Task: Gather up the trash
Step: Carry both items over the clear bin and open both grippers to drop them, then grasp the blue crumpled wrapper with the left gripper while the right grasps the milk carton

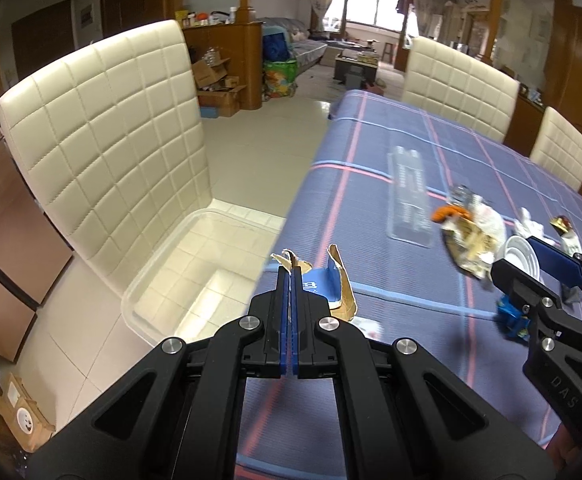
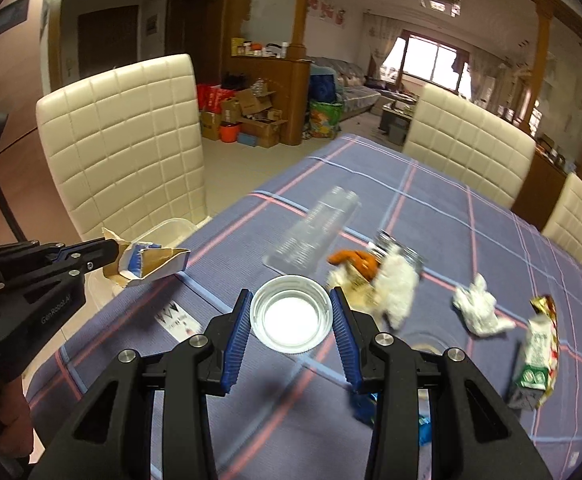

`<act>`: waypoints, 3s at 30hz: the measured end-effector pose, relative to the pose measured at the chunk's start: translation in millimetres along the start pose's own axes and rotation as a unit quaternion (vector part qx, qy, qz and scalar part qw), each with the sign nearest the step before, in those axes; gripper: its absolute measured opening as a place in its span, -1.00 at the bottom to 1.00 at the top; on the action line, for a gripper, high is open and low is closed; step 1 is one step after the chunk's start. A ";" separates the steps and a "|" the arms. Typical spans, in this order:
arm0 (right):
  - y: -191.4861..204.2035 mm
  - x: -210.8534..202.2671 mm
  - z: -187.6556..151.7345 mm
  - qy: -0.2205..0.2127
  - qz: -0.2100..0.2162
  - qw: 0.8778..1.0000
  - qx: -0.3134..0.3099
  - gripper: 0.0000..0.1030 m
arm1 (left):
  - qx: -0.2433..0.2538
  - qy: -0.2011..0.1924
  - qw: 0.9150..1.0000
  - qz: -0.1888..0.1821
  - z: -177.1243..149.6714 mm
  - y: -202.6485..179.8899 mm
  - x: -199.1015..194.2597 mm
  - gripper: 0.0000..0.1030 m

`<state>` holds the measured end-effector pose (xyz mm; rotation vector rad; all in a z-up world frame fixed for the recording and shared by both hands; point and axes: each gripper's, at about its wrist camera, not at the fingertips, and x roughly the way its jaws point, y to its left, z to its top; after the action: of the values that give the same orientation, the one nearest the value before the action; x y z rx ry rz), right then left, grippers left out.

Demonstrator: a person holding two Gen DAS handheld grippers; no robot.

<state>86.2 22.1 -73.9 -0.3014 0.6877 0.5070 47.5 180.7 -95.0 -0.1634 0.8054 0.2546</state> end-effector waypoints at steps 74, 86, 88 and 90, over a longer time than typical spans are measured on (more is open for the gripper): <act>108.9 126.0 63.6 0.040 0.067 0.994 -0.082 0.40 | -0.125 0.057 0.989 0.048 -13.3 144.6 82.2 0.93; 91.9 89.3 55.2 0.024 0.051 0.996 -0.064 0.40 | -0.107 0.033 0.994 0.022 -9.4 128.9 44.5 0.92; 82.8 80.5 50.1 0.022 0.043 0.997 -0.057 0.40 | -0.107 0.029 0.994 0.005 -9.6 123.2 37.0 0.92; 71.2 71.8 43.8 0.022 0.035 0.998 -0.046 0.40 | -0.110 0.029 0.993 -0.006 -8.7 117.1 31.5 0.92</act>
<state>118.3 125.0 -96.7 -0.3766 0.7218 0.6020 28.9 295.8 -129.5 -0.3846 0.8321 0.3284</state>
